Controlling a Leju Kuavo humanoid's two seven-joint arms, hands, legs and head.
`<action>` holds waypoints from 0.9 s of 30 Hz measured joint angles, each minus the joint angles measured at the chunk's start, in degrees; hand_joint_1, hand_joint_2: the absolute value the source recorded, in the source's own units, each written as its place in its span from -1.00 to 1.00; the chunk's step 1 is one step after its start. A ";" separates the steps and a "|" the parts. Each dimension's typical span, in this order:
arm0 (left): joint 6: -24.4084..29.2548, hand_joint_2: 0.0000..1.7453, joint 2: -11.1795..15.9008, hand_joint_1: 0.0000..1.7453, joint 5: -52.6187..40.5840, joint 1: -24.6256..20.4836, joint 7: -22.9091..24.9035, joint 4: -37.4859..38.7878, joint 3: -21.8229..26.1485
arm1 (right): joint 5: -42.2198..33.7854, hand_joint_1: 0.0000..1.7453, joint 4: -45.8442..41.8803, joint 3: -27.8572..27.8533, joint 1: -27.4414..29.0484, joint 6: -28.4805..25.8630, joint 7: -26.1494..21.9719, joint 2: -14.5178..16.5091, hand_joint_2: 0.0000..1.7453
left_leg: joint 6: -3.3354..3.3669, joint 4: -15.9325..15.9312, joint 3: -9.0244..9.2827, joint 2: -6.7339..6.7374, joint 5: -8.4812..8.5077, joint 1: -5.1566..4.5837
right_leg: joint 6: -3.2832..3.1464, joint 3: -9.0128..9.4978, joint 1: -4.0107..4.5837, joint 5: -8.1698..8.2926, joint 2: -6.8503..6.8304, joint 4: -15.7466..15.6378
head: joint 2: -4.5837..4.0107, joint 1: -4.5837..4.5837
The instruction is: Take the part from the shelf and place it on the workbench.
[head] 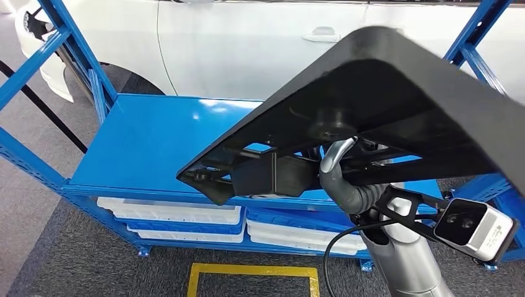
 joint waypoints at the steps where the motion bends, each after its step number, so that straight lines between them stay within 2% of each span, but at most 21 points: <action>1: 0.12 1.00 0.00 -1.00 0.00 0.04 0.12 0.00 0.01 | -0.02 1.00 0.00 -0.16 0.57 0.04 -0.16 -0.10 1.00 | -0.08 0.07 -0.70 0.02 0.46 0.02 | 0.21 0.08 -0.17 -0.53 -0.01 1.83 | 0.00 -0.01; 2: 0.27 1.00 -0.01 -1.00 0.02 0.10 0.24 0.00 0.02 | -0.04 1.00 0.00 -0.38 1.22 0.10 -0.43 -0.18 1.00 | -0.20 0.18 -1.36 0.02 0.90 0.05 | 0.36 1.26 -0.34 0.04 -0.03 1.51 | 0.00 -0.01; 4: 0.57 1.00 -0.07 -1.00 0.14 0.24 0.50 0.00 0.04 | 0.07 1.00 -0.02 -0.84 2.42 0.34 -1.38 -0.30 1.00 | -0.56 0.57 -2.45 0.00 1.57 0.13 | 0.47 6.61 -0.68 2.64 -0.05 -5.10 | 0.00 -0.01; 6: 0.71 1.00 -0.15 -1.00 0.24 0.32 0.80 0.00 0.05 | 0.47 1.00 -0.16 -1.19 3.61 0.75 -2.44 -0.43 1.00 | -1.18 1.00 -3.20 -0.09 2.11 0.08 | 0.05 11.33 -0.54 3.73 0.06 -12.09 | 0.00 0.00; 7: 0.70 1.00 -0.19 -1.00 0.24 0.33 0.97 0.00 0.06 | 0.68 1.00 -0.25 -1.38 4.22 0.96 -2.87 -0.57 1.00 | -1.55 1.13 -3.38 -0.12 2.38 0.05 | -0.28 12.28 -0.40 3.67 0.12 -13.79 | 0.00 0.00; 9: 0.60 1.00 -0.32 -1.00 0.21 0.38 1.27 0.01 0.06 | 0.93 1.00 -0.39 -1.80 5.41 1.30 -3.44 -0.88 1.00 | -2.36 1.02 -3.58 -0.17 3.09 0.04 | -1.13 11.99 -0.15 3.96 0.21 -14.29 | 0.00 0.01; 10: 0.55 1.00 -0.42 -1.00 0.21 0.40 1.38 0.01 0.06 | 0.88 1.00 -0.42 -1.97 5.76 1.54 -3.55 -1.01 1.00 | -2.72 1.19 -3.84 -0.20 2.99 0.12 | -1.60 11.64 -0.20 4.32 0.12 -14.44 | 0.00 0.00; 11: 0.55 1.00 -0.55 -1.00 0.24 0.43 1.46 0.01 0.06 | 0.63 1.00 -0.45 -2.08 5.99 1.80 -3.60 -1.08 1.00 | -3.05 1.94 -4.34 -0.22 1.97 0.20 | -2.13 11.15 -0.25 4.86 0.05 -14.49 | 0.00 0.00; 12: 0.62 1.00 -0.67 -1.00 0.29 0.46 1.54 0.01 0.07 | 0.26 1.00 -0.47 -2.18 6.09 2.09 -3.59 -1.14 1.00 | -3.32 3.76 -5.15 -0.25 -0.07 0.29 | -2.61 10.55 -0.34 5.49 -0.04 -14.59 | 0.00 0.00; 13: 0.73 1.00 -0.81 -1.00 0.35 0.45 1.64 0.01 0.07 | -0.23 1.00 -0.49 -2.27 6.11 2.38 -3.57 -1.20 1.00 | -3.53 6.72 -6.19 -0.24 -2.96 0.40 | -2.93 9.85 -0.30 6.09 -0.11 -14.59 | 0.00 -0.01; 15: 0.93 1.00 -0.99 -1.00 0.42 0.47 1.93 0.01 0.09 | -1.11 1.00 -0.59 -2.59 6.37 2.74 -3.37 -1.37 1.00 | -3.85 14.24 -8.15 -0.24 -7.98 0.46 | -3.19 8.33 -0.07 7.25 -0.10 -14.54 | 0.00 -0.01; 16: 0.99 1.00 -1.05 -1.00 0.37 0.49 2.15 0.00 0.10 | -1.35 1.00 -0.72 -2.82 6.69 2.84 -3.24 -1.50 1.00 | -3.90 16.97 -8.36 -0.24 -8.80 0.46 | -3.19 7.55 0.06 7.83 -0.12 -14.51 | 0.00 -0.01; 17: 1.03 1.00 -1.08 -1.00 0.30 0.52 2.39 0.00 0.10 | -1.43 1.00 -0.89 -3.07 7.16 2.89 -3.13 -1.65 1.00 | -3.84 17.93 -7.67 -0.24 -8.35 0.45 | -3.16 6.77 0.20 8.41 -0.14 -14.47 | 0.00 -0.01; 18: 1.06 1.00 -1.09 -1.00 0.19 0.56 2.64 0.00 0.10 | -1.39 1.00 -1.08 -3.31 7.68 2.88 -3.09 -1.81 1.00 | -3.64 16.76 -5.91 -0.24 -7.00 0.42 | -3.09 6.02 0.32 8.98 -0.16 -14.40 | 0.00 -0.01; 19: 1.06 1.00 -1.09 -1.00 0.07 0.57 2.89 0.00 0.10 | -1.30 1.00 -1.26 -3.51 8.18 2.85 -3.18 -1.96 1.00 | -3.29 13.66 -3.17 -0.25 -5.52 0.33 | -3.02 5.33 0.44 9.51 -0.17 -14.33 | 0.00 -0.01; 21: 0.95 1.00 -1.03 -1.00 -0.30 0.48 3.31 -0.05 0.10 | -1.07 1.00 -1.67 -3.88 8.99 2.85 -3.52 -2.16 1.00 | -2.40 5.17 3.05 -0.26 -4.87 -0.04 | -2.70 4.38 0.63 10.49 -0.21 -14.17 | 0.00 0.00; 22: 0.90 1.00 -1.03 -1.00 -0.48 0.44 3.48 -0.08 0.09 | -1.01 1.00 -1.85 -4.04 9.31 2.91 -3.72 -2.21 1.00 | -2.00 2.14 4.98 -0.28 -5.17 -0.29 | -2.43 4.18 0.62 10.98 -0.25 -14.19 | 0.00 0.00; 23: 0.85 1.00 -1.03 -1.00 -0.67 0.42 3.64 -0.11 0.09 | -1.01 1.00 -1.99 -4.23 9.64 2.97 -3.91 -2.24 1.00 | -1.66 0.39 5.89 -0.28 -5.56 -0.52 | -2.09 4.10 0.55 11.48 -0.31 -14.28 | 0.00 0.00; 25: 0.86 1.00 -1.12 -1.00 -0.82 0.46 3.84 -0.11 0.08 | -1.23 1.00 -2.08 -4.71 10.31 3.11 -4.18 -2.38 1.00 | -1.00 -0.48 5.54 -0.19 -4.65 -0.59 | -1.36 3.96 0.37 12.36 -0.32 -14.61 | 0.00 -0.01; 26: 0.88 1.00 -1.19 -1.00 -0.86 0.47 3.92 -0.11 0.08 | -1.38 1.00 -2.09 -5.00 10.64 3.15 -4.30 -2.55 1.00 | -0.57 -0.79 5.15 -0.07 -3.97 -0.48 | -1.04 3.62 0.33 11.76 -0.24 -14.30 | 0.00 -0.01; 27: 0.90 1.00 -1.25 -1.00 -0.87 0.48 3.94 -0.11 0.08 | -1.51 1.00 -2.09 -5.26 10.91 3.18 -4.39 -2.75 1.00 | -0.18 -1.09 4.59 0.07 -3.14 -0.32 | -0.75 3.05 0.29 10.03 -0.15 -13.08 | 0.00 0.00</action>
